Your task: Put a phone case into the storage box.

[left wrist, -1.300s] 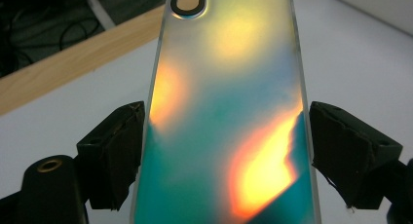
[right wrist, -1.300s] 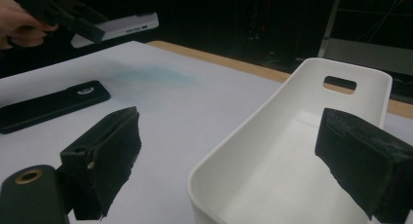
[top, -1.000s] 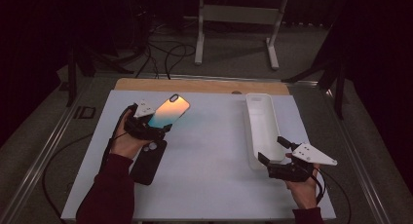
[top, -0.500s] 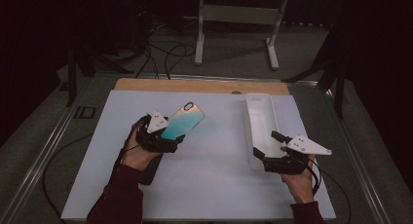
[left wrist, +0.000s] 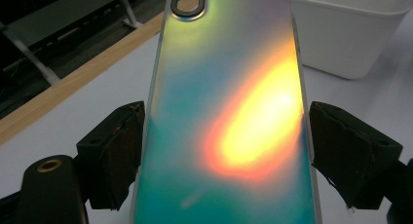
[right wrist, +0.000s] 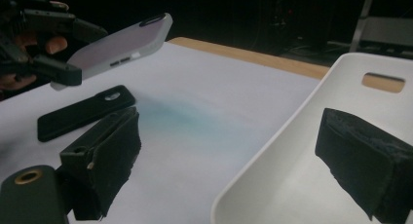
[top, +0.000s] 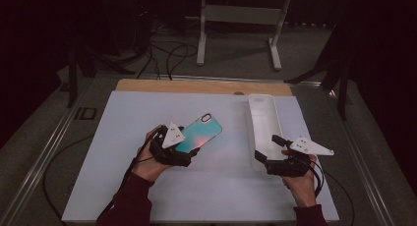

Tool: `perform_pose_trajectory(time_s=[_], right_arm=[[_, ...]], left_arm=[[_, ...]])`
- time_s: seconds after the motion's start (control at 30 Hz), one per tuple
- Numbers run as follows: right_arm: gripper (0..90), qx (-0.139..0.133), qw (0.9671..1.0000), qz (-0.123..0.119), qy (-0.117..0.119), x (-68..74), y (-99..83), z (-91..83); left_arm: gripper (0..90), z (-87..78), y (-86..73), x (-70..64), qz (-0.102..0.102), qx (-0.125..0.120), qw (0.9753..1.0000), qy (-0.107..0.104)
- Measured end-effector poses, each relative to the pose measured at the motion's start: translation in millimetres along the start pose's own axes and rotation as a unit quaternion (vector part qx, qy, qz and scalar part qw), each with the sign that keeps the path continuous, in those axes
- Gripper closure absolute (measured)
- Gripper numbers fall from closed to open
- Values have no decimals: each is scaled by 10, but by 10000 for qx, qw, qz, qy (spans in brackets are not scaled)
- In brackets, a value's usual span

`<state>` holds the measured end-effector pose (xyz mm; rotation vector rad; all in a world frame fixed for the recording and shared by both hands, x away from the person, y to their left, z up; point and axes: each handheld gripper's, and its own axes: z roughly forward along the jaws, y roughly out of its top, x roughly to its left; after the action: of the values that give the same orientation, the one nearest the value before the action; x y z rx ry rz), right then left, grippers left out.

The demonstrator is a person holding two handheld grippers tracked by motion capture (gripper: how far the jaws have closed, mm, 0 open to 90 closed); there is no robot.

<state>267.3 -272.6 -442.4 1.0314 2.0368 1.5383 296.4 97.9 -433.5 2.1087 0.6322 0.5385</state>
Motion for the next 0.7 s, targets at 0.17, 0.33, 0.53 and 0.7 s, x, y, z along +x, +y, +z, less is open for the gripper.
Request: perform_pose_trajectory(time_s=[0.17,0.33,0.53,0.7], right_arm=[[88,5,9999,114,77,27,7,33],[88,51,9997,205,155,37,0,64],[87,111,9983,453,346,46,-26,122],[88,207,9973,524,471,104,-23,195]], left_arm=[[171,26,22,-84,75,-25,9999,-68],[171,40,47,-159,103,-122,9998,-140],[171,102,86,-275,212,-193,9992,-268],[171,203,74,-351,266,-162,9988,-382]])
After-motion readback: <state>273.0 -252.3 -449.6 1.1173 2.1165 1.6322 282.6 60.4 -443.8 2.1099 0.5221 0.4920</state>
